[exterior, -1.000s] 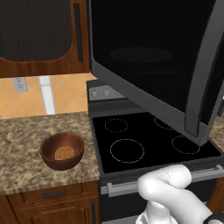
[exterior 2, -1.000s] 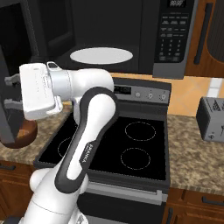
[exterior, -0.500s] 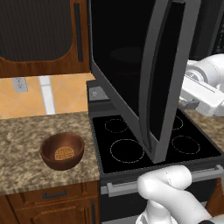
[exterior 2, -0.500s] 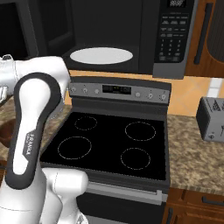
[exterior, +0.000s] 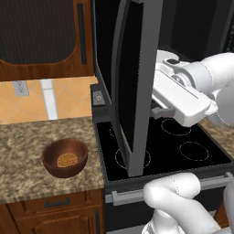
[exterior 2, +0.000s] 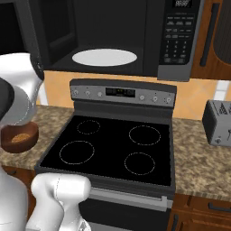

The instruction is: Open the microwave, place the bowl with waffle inside the microwave, then close the microwave door and turn it on.

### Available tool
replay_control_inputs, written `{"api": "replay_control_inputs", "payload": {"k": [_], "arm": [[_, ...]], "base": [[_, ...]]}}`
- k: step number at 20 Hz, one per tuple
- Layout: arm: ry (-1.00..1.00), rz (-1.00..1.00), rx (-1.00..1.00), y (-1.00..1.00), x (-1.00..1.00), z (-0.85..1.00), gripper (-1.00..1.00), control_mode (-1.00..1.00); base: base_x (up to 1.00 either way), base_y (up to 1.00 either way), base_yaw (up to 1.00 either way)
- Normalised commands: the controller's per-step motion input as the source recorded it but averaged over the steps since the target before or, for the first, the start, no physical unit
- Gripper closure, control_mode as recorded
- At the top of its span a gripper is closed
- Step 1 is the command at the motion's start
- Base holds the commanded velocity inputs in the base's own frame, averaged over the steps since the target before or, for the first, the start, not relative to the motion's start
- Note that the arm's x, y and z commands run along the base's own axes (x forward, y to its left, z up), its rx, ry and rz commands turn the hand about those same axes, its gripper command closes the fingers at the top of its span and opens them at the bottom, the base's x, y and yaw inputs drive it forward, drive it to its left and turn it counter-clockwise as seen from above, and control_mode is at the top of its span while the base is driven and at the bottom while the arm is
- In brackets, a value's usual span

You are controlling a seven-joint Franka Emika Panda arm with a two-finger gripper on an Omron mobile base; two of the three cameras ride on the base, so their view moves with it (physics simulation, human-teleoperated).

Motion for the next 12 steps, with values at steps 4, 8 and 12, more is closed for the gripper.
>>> {"api": "replay_control_inputs", "payload": {"k": [4,8,12], "arm": [[0.00,-0.17,-0.10,0.53,-0.08,0.00,-1.00,-1.00],[-0.01,-0.20,0.00,-0.11,-0.27,-0.05,-1.00,-1.00],[0.00,-0.22,0.00,-0.35,-0.07,-0.01,-1.00,-1.00]], "base": [[0.00,0.00,0.00],[0.00,0.00,0.00],[0.00,0.00,0.00]]}}
